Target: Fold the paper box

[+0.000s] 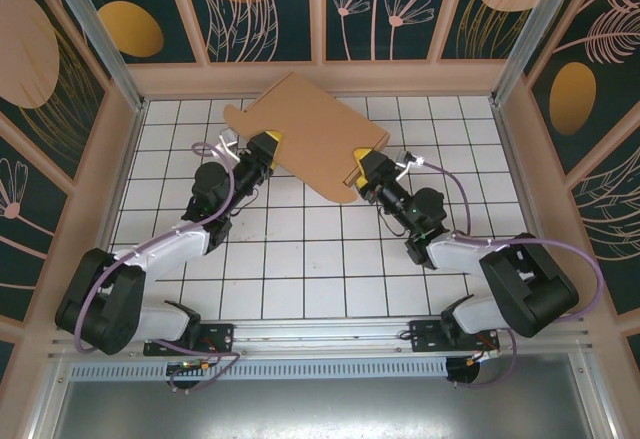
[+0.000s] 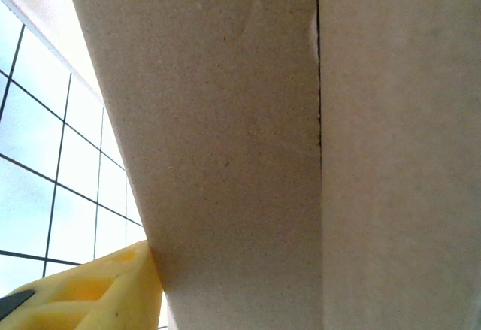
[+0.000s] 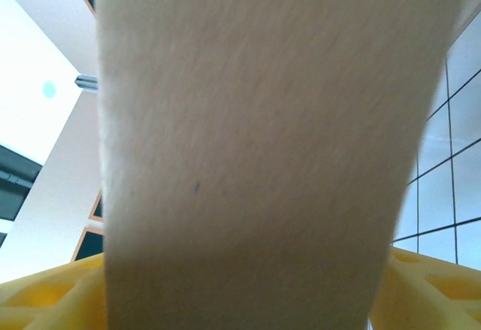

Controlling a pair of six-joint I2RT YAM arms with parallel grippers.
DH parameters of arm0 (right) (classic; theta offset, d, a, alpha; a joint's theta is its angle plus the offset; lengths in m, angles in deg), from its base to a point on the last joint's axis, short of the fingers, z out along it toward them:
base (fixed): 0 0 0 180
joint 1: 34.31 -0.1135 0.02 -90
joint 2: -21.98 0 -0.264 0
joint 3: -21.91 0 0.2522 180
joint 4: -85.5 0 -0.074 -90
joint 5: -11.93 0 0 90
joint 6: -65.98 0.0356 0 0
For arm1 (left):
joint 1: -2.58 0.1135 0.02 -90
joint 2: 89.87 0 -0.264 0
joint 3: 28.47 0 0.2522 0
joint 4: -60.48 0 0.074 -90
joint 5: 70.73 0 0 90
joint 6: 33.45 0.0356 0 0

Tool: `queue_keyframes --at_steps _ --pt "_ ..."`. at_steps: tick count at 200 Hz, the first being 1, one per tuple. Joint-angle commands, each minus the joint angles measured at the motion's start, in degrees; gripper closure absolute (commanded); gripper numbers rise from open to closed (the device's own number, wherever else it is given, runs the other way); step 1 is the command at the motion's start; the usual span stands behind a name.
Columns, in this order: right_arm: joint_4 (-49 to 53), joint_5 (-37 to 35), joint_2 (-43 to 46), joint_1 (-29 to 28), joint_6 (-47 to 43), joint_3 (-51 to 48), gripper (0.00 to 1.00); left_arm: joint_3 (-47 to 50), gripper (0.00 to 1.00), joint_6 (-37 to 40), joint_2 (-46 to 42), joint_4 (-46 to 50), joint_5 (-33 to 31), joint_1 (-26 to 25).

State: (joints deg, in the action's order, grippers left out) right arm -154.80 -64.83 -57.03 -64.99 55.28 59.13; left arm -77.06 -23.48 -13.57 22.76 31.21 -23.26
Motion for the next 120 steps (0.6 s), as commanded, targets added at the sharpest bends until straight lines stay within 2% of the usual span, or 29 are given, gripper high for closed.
queue_keyframes --at_steps 1,32,77,84,100,120 --pt "-1.55 4.19 0.13 2.49 -2.05 1.14 0.22 -0.15 0.46 1.45 -2.06 -0.59 1.19 -0.19" --pt "-8.71 8.84 -3.73 3.69 -0.11 2.21 0.27 -0.14 0.47 1.19 -2.01 -0.38 2.25 -0.17" --pt "-11.23 10.37 -5.39 3.78 0.15 2.47 0.45 0.27 0.47 2.1 -2.98 1.04 2.55 -0.17" --pt "-11.2 9.2 -4.65 3.8 -0.25 1.6 0.47 0.14 0.45 2.48 -3.15 1.53 2.72 -0.15" --pt "-9.68 6.26 -1.77 3.89 -2.71 -0.46 0.52 -0.73 0.33 3.93 -3.77 4.74 2.91 -0.17" --pt "-4.03 2.86 3.82 4.26 -8.43 -1.96 0.54 -2.0 0.22 6.73 -5.41 13.3 2.24 -0.17"
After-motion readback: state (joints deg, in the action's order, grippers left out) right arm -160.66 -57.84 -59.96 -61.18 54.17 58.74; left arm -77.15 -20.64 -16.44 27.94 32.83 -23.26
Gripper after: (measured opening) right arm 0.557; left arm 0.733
